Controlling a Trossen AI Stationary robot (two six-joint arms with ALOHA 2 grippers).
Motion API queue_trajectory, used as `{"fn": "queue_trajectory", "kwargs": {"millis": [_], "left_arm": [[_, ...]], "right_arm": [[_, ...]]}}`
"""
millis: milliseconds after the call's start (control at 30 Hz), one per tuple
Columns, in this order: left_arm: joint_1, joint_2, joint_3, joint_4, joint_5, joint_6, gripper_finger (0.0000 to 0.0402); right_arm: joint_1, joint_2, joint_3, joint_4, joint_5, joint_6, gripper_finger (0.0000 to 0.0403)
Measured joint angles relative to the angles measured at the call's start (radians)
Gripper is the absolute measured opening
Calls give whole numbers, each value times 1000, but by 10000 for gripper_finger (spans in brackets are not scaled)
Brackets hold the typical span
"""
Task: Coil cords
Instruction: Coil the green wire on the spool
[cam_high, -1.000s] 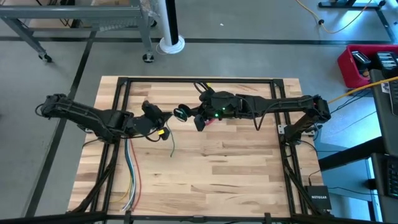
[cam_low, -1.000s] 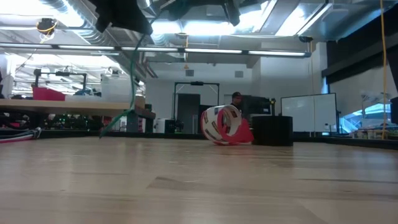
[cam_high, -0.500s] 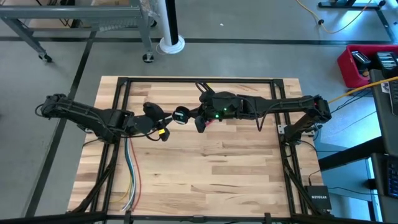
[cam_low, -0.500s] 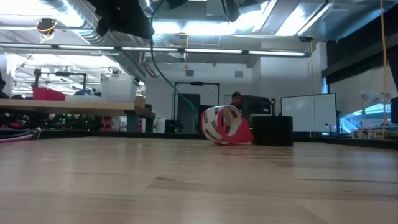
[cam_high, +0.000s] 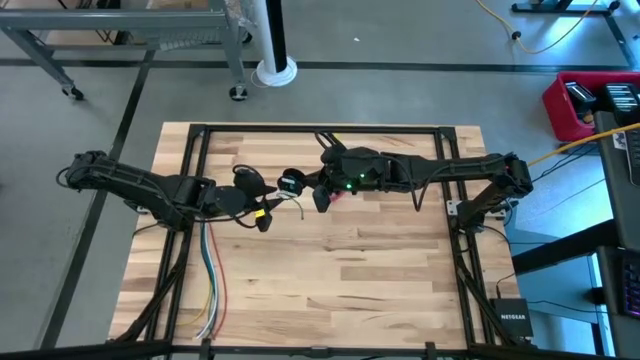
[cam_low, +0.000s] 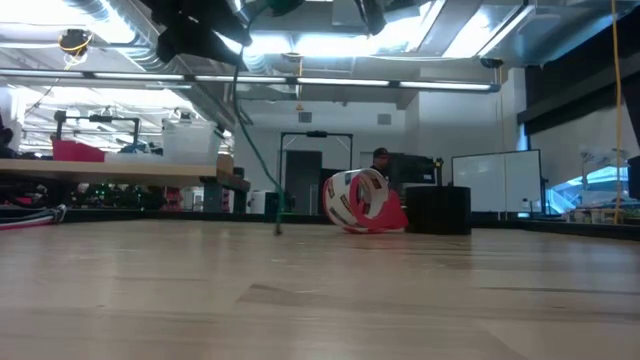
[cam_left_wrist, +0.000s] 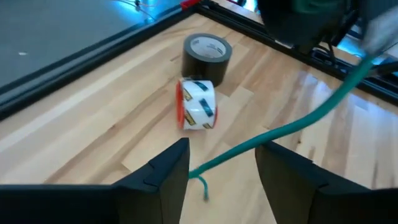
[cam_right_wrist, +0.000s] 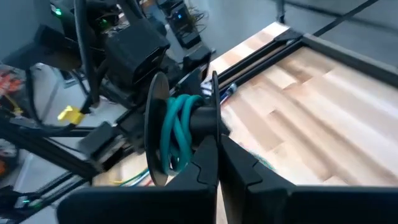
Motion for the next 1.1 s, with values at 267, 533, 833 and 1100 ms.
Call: {"fn": "queue_trajectory", "kwargs": {"millis": [267,533,833,1100], "left_arm": [[1,0,1,-8,17,-86,174],[6,0,2,12,14,-72,173],[-6,81,3,161,13,-80,172],[-48,175,3,306,1,-77,172]], "right_arm": [[-1,-3,-1,0,100,-44,3],[-1,-30,-2,6,104,-57,3],[-2,-32,-2,59,140,-66,3],[-46,-32,-2,52,187,-72,3]]}}
